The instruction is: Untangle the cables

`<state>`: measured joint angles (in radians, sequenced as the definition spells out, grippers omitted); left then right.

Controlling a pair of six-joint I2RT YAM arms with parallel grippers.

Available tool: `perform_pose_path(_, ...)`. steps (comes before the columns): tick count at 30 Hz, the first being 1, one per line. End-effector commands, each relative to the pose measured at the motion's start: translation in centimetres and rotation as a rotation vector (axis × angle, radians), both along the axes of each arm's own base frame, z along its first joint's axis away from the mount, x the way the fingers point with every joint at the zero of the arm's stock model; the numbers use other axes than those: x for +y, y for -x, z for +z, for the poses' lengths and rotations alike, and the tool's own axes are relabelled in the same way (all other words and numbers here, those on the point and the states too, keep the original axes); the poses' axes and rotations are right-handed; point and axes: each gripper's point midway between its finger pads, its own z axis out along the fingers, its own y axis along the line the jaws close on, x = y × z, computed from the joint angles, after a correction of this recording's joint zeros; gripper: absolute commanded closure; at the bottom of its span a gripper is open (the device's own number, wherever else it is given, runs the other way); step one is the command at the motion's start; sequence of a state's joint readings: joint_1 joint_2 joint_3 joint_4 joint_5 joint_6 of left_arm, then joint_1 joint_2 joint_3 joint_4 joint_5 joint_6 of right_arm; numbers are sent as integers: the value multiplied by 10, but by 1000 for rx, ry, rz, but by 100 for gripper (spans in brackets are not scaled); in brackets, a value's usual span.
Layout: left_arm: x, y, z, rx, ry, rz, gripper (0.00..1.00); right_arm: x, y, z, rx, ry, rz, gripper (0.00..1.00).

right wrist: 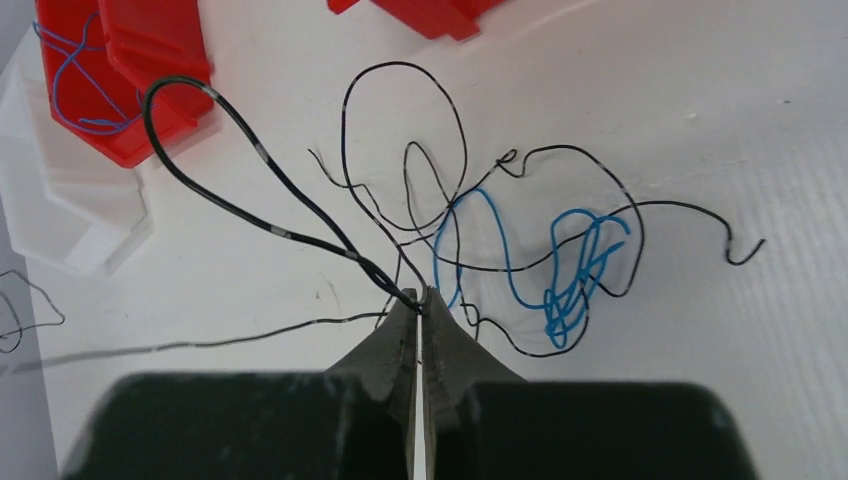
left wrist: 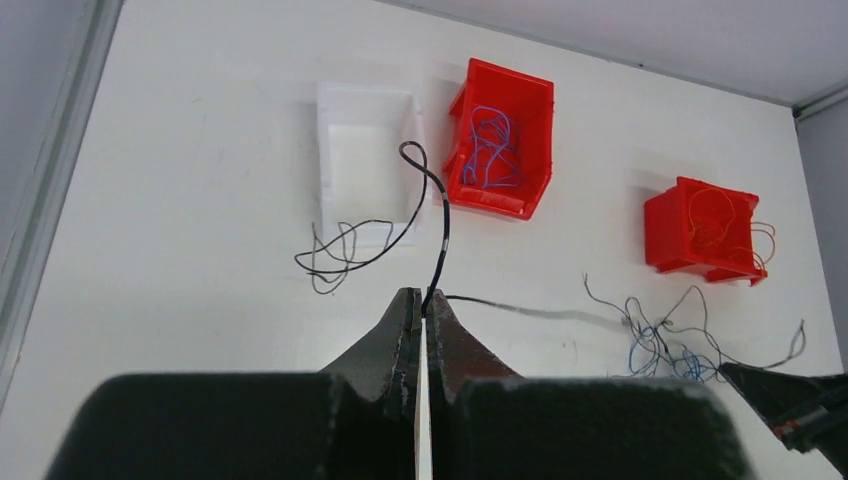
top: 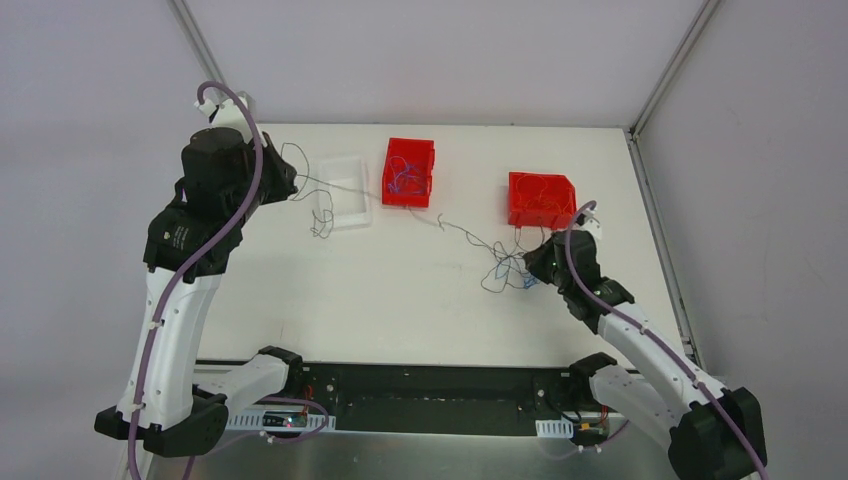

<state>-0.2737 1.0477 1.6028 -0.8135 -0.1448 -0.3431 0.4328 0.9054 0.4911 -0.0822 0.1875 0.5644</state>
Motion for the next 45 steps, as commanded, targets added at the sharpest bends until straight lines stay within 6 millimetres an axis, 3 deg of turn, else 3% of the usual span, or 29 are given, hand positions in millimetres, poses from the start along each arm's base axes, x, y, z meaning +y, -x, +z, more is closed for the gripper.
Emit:
perform_pose_path(1,22,2,0,-7,-65,95,100,-36,1,17,43,79,-98,100)
perform_pose_path(8,54,10,-7,24,-177,229,100,-86,-16,39,65,50,-274,100)
perform_pose_path(10,56,11,-11,38,-193,231,100,-90,-21,49,47,27,-262,100)
perform_pose_path(16,35,3,-24,77,-160,129,100,-64,-35,100,-54,-35,-108,100)
perform_pose_path(21,12,-3,-21,75,-119,15,100,-48,-44,145,-109,-68,-17,100)
perform_pose_path(31,-13,-22,14,18,-69,-89,100,-27,-63,218,-205,-160,68,100)
perform_pose_path(34,-15,-31,28,-9,-68,-94,100,-14,-65,236,-228,-200,124,100)
perform_pose_path(39,-21,-60,28,7,-98,-93,100,1,-61,254,-259,-219,191,100)
perform_pose_path(45,-19,-100,10,67,-136,-44,100,12,-46,266,-284,-234,262,100)
